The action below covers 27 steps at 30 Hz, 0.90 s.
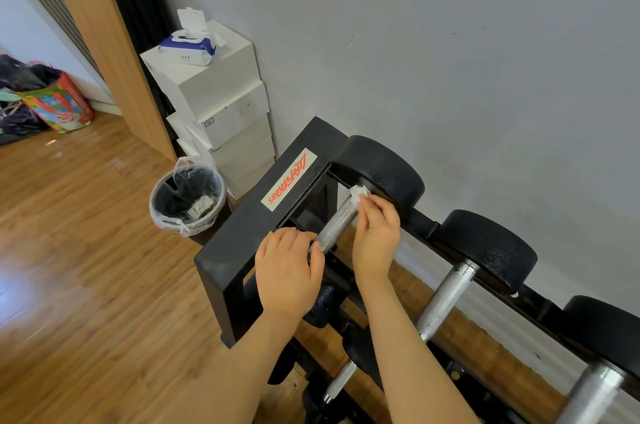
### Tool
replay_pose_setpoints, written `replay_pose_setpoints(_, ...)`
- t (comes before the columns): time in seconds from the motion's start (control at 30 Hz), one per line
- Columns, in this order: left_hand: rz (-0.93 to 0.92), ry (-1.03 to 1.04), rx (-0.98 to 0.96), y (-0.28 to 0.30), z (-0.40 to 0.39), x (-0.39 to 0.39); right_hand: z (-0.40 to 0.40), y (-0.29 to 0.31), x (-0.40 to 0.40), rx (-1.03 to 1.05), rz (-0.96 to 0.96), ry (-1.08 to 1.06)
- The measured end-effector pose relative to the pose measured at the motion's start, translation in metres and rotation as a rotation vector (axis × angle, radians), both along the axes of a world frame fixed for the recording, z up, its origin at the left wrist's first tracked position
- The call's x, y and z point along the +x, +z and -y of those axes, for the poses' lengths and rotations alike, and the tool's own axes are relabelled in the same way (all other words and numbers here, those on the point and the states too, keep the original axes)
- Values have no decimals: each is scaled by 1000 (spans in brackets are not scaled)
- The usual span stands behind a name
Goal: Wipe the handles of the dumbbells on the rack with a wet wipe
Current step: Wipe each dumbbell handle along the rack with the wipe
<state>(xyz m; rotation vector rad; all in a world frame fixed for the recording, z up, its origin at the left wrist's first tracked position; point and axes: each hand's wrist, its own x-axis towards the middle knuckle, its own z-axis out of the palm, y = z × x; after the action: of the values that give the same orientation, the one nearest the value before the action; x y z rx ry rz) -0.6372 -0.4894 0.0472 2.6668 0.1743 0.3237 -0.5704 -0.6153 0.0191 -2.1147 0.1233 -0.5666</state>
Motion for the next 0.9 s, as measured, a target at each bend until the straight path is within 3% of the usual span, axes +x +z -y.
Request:
replay_pose_setpoints(0.23, 15, -4, -8, -2, -2, 0, -7, -10, -15, -196, 82, 71)
replay_pose_setpoints(0.63, -33, 59, -58, -13, -6, -31, 3, 1, -14, -249, -1, 187)
replay_pose_setpoints(0.8, -13, 68, -53, -14, -6, -30, 13, 7, -4, -22, -102, 117)
replay_pose_setpoints(0.9, 2, 76, -61, -16, -6, -30, 8, 5, -7, 7, -56, 91)
